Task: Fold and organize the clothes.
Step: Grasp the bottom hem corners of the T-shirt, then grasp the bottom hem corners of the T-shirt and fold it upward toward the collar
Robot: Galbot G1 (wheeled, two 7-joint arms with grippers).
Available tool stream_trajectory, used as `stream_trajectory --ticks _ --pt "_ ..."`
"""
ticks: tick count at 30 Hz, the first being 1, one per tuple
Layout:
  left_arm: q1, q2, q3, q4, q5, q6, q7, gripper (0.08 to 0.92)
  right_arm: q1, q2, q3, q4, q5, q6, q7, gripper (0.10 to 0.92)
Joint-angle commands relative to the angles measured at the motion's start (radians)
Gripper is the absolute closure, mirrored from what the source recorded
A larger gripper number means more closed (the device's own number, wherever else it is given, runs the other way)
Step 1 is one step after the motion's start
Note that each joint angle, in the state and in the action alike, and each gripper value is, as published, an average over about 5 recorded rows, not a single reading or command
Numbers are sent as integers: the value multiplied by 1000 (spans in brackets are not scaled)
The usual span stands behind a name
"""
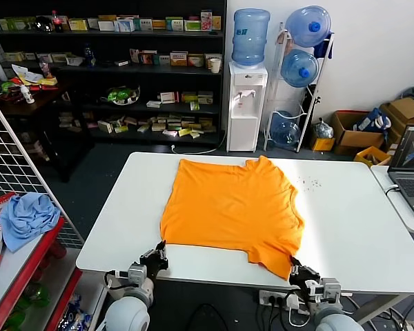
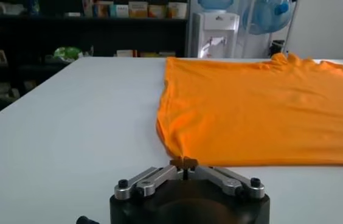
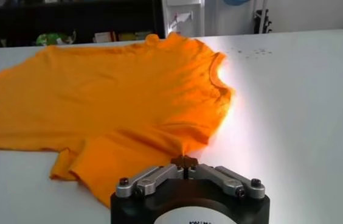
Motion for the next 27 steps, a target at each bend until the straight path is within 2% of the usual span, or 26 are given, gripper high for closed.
stream_trajectory --ticks 1,9,12,17,27 --pt "79 32 -8 -151 16 -7 -20 907 -144 -41 17 157 -25 2 9 901" --pt "190 47 -28 -242 62 -13 -22 907 -280 -56 72 249 -124 27 -2 901" --pt "195 41 -25 -246 77 -22 -21 907 -283 -59 84 250 -143 36 -6 901" --pt "128 9 -15 -192 104 -52 -18 907 -206 -71 96 211 -141 80 -23 901" --pt "-45 -23 -4 -17 106 -79 -7 907 72 -118 53 2 -109 153 -53 901"
